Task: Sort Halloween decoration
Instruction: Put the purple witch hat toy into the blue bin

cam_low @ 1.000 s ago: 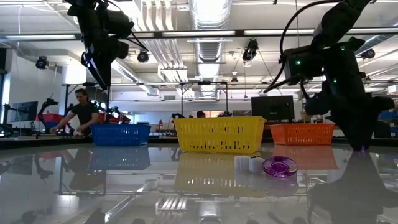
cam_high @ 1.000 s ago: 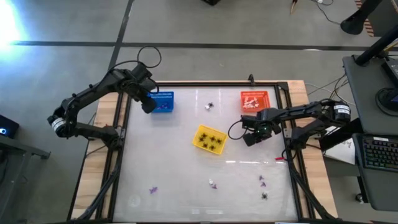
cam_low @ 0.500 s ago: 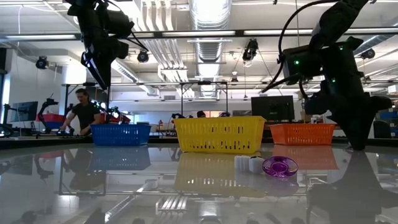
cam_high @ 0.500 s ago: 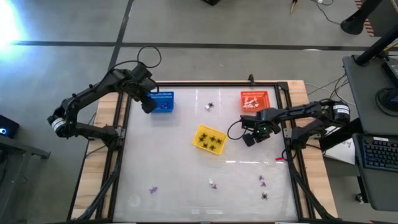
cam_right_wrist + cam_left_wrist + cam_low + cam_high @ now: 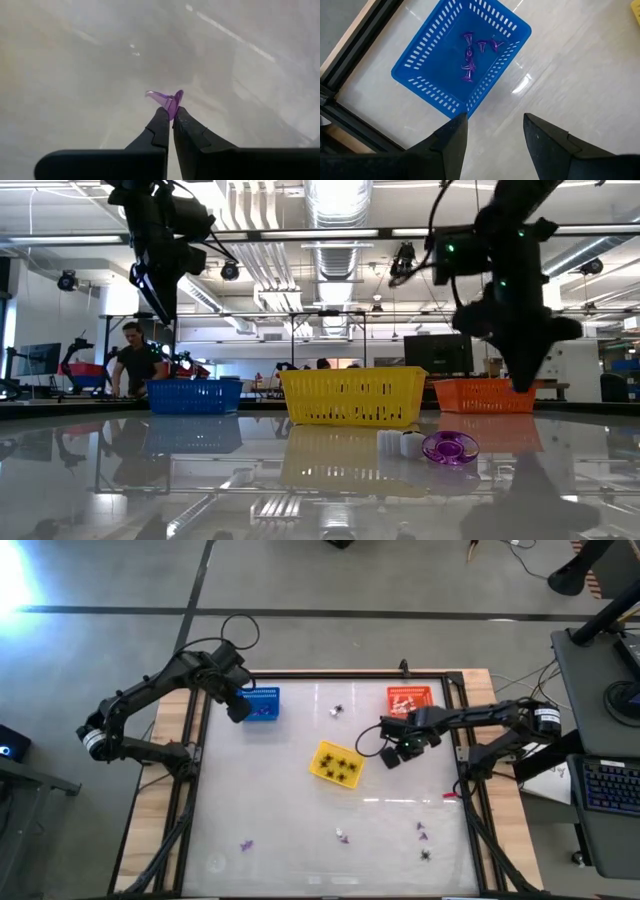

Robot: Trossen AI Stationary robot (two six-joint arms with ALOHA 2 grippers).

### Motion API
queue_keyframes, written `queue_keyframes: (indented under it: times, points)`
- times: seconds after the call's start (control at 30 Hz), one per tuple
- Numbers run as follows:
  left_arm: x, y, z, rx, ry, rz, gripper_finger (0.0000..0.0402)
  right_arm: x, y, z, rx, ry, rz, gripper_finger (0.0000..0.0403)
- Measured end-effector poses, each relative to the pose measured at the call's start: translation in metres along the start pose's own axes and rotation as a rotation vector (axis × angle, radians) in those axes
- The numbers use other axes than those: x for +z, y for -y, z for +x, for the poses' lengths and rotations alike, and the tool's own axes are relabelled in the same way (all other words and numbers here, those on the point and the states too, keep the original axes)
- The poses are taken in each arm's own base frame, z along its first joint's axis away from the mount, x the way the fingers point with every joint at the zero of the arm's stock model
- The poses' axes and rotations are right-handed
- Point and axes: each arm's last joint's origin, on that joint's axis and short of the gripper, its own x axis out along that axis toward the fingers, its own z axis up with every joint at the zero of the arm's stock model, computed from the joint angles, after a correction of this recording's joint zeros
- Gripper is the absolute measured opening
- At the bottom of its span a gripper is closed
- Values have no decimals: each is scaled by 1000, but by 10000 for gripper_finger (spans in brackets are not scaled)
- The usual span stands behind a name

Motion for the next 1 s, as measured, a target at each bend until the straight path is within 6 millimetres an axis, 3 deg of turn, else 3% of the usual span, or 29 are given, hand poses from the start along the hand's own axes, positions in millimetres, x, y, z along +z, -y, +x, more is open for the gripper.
queue_keyframes:
  times: [0.3,0.53,0.73,1.0]
  points:
    - [0,0,0,0,0,0,176,21,-24,-41,74,194,-59,9]
    - [0,0,0,0,0,0,176,42,-35,-59,213,360,-79,9]
    - [-2,0,0,-2,-20,-1,176,69,-52,-66,286,463,-114,9]
    - [-3,0,0,-3,-28,-1,176,105,-89,-65,264,485,-246,9]
